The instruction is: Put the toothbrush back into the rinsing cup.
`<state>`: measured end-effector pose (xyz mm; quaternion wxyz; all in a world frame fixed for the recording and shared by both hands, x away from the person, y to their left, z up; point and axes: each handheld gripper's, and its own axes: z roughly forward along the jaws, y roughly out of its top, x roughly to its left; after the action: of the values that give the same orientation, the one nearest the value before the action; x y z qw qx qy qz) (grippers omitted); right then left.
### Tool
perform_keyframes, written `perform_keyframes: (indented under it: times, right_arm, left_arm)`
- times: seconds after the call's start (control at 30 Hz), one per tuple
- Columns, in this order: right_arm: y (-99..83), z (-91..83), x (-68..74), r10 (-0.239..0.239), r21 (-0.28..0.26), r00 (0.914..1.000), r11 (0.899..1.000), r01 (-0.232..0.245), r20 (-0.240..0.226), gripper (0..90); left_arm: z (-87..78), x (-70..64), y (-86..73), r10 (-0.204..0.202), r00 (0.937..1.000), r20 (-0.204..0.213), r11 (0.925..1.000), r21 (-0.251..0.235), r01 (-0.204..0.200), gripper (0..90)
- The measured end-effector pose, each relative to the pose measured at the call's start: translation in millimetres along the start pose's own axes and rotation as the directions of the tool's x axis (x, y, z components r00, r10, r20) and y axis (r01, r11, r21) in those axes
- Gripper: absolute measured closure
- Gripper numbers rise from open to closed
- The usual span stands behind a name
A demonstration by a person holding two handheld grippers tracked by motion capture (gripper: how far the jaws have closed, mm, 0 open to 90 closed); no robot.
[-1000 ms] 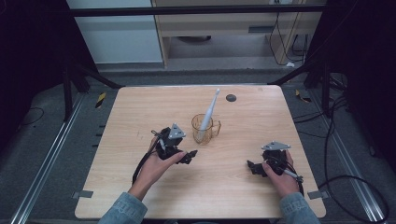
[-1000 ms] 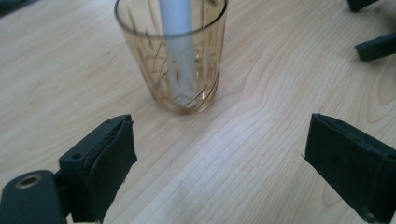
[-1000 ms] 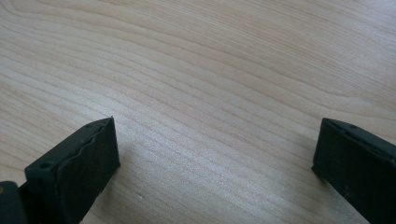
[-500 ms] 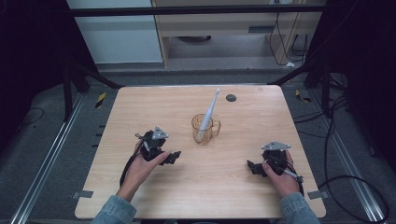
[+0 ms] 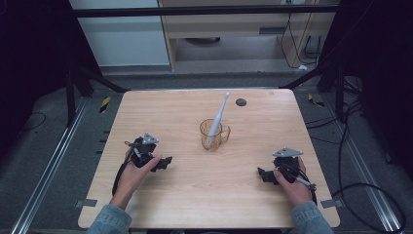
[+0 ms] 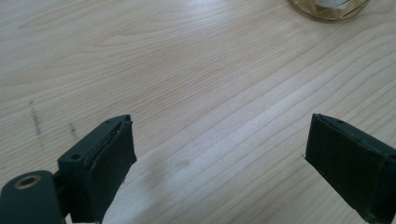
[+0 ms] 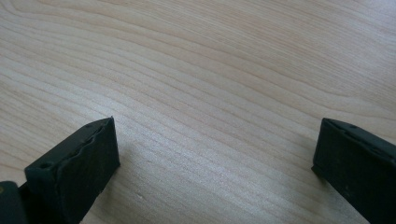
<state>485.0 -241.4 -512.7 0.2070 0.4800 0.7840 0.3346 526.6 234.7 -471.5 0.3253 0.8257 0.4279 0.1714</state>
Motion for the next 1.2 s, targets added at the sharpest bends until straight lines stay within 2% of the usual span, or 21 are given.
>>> perform_keyframes:
  times: [0.37, 0.6, 0.87, 1.2]
  right_arm:
    - [0.0, -0.1, -0.1, -0.001, 0.001, 1.0, 1.0, 0.001, 0.0, 0.4]
    - [0.0, 0.0, 0.0, 0.0, 0.0, 1.0, 1.0, 0.0, 0.0, 0.3]
    - [0.0, 0.0, 0.0, 0.0, 0.0, 1.0, 1.0, 0.0, 0.0, 0.3]
    - [0.0, 0.0, -0.1, -0.001, 0.001, 1.0, 1.0, 0.001, 0.0, 0.3]
  left_arm:
    - [0.0, 20.4, -14.1, -0.045, 0.9979, -0.046, 0.9988, 0.018, 0.046, 7.5]
    - [2.7, 32.5, -21.5, -0.078, 0.9941, -0.075, 0.9963, 0.029, 0.08, 7.5]
    - [4.6, 39.6, -23.6, -0.083, 0.9918, -0.097, 0.9957, 0.032, 0.087, 7.4]
    - [9.4, 40.7, -23.2, -0.074, 0.9902, -0.119, 0.996, 0.041, 0.08, 7.3]
